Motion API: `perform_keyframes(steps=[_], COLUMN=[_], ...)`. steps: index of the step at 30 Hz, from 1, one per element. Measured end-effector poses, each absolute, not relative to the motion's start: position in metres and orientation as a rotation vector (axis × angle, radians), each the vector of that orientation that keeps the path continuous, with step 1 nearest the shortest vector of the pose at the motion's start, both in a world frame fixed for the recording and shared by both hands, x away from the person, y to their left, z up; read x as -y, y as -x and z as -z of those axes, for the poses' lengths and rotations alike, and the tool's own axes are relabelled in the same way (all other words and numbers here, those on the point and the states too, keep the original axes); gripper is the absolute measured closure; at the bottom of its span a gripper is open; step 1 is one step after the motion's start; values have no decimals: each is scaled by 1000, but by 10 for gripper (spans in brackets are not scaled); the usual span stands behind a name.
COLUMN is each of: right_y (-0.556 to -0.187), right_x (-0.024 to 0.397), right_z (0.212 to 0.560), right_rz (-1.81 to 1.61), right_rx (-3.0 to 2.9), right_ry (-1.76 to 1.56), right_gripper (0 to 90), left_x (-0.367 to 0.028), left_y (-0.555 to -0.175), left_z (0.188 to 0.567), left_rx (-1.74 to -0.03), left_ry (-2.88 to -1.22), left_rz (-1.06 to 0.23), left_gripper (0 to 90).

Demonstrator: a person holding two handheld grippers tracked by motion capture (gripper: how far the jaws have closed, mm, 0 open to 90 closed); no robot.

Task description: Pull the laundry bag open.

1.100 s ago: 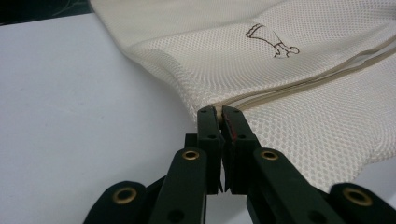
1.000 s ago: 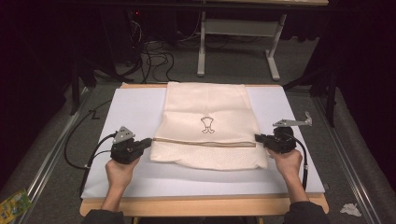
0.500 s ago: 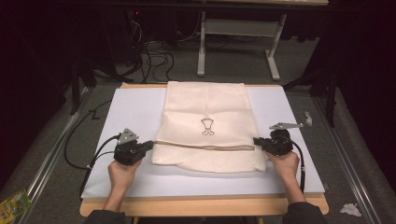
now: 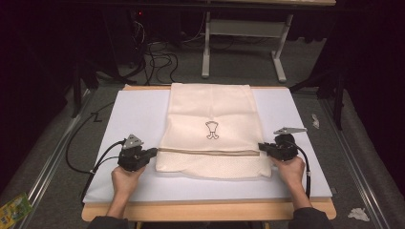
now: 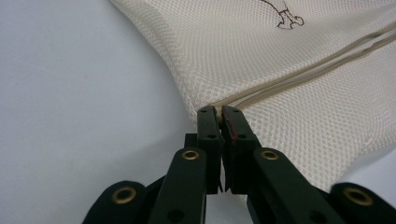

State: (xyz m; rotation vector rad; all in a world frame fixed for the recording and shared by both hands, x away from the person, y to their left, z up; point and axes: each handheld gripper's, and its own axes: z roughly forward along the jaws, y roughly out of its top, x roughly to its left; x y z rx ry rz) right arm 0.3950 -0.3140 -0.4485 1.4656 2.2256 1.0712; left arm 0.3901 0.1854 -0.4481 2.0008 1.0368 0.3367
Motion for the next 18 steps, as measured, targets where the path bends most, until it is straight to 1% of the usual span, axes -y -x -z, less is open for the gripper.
perform_keyframes(steps=[11,18], right_y=[-395,-395], right_x=[314,313], right_z=[456,459], right_rz=[-1044,-1021], right_rx=[-2233,-2235], right_ry=[-1473,-1471], right_gripper=[848,819], left_x=[-184,-183], left_y=[-390,-389], left_z=[453,456], left_rx=[-1046,-1048], left_ry=[-2019,-2027], left_rz=[-325,-330], left_gripper=[867,864])
